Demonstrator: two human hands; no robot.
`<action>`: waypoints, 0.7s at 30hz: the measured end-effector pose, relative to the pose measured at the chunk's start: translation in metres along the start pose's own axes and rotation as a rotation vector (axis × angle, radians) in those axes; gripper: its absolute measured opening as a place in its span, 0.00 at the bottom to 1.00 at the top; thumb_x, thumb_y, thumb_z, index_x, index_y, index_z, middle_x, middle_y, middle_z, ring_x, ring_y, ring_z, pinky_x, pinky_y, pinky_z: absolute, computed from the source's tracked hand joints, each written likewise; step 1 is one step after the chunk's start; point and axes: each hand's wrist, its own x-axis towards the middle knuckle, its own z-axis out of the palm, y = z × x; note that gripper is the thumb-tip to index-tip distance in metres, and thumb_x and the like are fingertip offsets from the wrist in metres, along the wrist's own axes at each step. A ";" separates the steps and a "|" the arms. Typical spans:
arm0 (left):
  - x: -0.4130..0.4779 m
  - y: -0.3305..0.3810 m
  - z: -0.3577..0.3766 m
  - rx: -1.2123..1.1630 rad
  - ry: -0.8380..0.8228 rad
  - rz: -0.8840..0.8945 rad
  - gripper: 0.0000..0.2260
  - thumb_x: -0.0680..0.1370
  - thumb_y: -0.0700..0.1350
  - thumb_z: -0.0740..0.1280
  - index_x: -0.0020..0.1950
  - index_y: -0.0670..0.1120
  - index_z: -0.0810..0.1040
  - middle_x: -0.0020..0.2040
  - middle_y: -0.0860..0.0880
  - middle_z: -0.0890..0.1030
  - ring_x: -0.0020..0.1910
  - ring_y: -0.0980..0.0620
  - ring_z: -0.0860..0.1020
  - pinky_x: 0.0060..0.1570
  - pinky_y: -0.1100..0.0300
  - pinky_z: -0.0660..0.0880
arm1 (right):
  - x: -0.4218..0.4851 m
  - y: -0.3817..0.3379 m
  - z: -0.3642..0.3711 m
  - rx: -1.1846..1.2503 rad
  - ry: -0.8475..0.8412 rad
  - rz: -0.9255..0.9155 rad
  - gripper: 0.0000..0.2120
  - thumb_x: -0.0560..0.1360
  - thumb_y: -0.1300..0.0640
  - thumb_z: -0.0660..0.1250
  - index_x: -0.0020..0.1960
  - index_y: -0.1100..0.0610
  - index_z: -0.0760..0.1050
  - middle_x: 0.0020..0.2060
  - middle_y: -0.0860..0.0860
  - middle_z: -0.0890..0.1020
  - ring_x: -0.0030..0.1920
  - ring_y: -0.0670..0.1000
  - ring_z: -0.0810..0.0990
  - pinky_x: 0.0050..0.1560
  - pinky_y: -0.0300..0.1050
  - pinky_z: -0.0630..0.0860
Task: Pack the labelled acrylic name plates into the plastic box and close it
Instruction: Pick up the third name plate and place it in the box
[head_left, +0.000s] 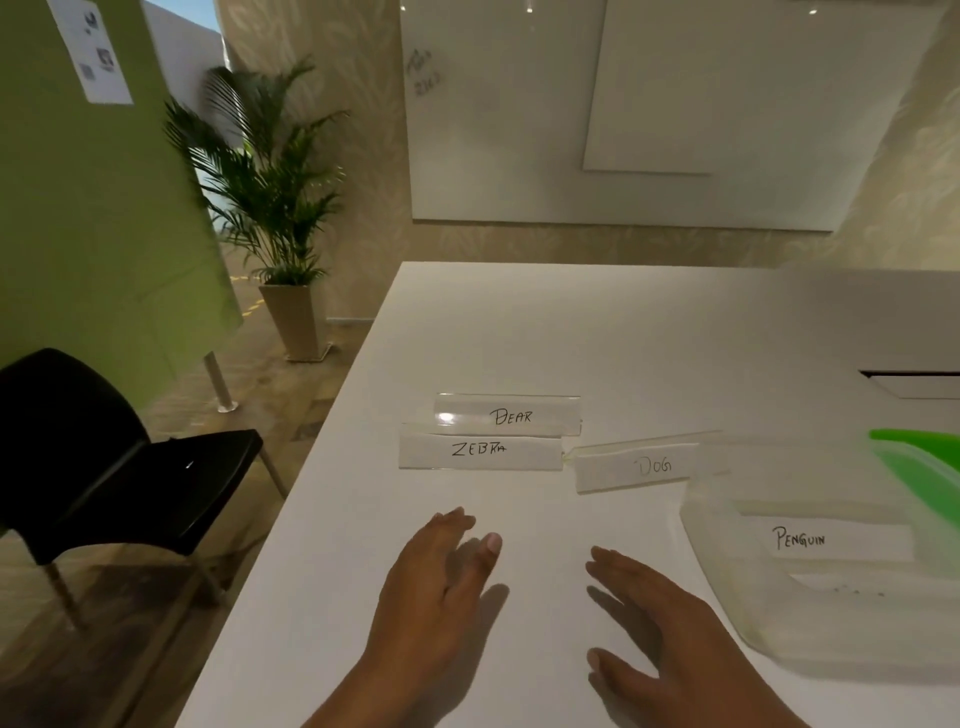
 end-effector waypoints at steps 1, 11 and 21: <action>0.004 0.002 -0.003 -0.050 0.024 -0.014 0.28 0.74 0.70 0.56 0.68 0.57 0.72 0.69 0.60 0.72 0.70 0.60 0.67 0.67 0.62 0.64 | 0.007 -0.006 0.001 0.059 0.015 0.019 0.29 0.66 0.55 0.76 0.64 0.44 0.72 0.65 0.35 0.76 0.66 0.35 0.72 0.62 0.31 0.71; 0.052 -0.002 -0.036 -0.267 0.260 -0.139 0.25 0.74 0.62 0.63 0.66 0.51 0.73 0.66 0.50 0.75 0.61 0.46 0.78 0.62 0.48 0.74 | 0.092 -0.040 -0.005 0.196 0.076 0.226 0.32 0.72 0.51 0.74 0.73 0.47 0.67 0.65 0.42 0.75 0.59 0.38 0.77 0.60 0.47 0.77; 0.091 -0.011 -0.048 -0.246 0.386 -0.213 0.24 0.79 0.56 0.63 0.71 0.46 0.71 0.70 0.46 0.73 0.67 0.49 0.72 0.58 0.60 0.66 | 0.139 -0.035 0.010 0.289 0.087 0.350 0.49 0.59 0.36 0.73 0.75 0.44 0.60 0.72 0.49 0.69 0.68 0.53 0.74 0.66 0.57 0.72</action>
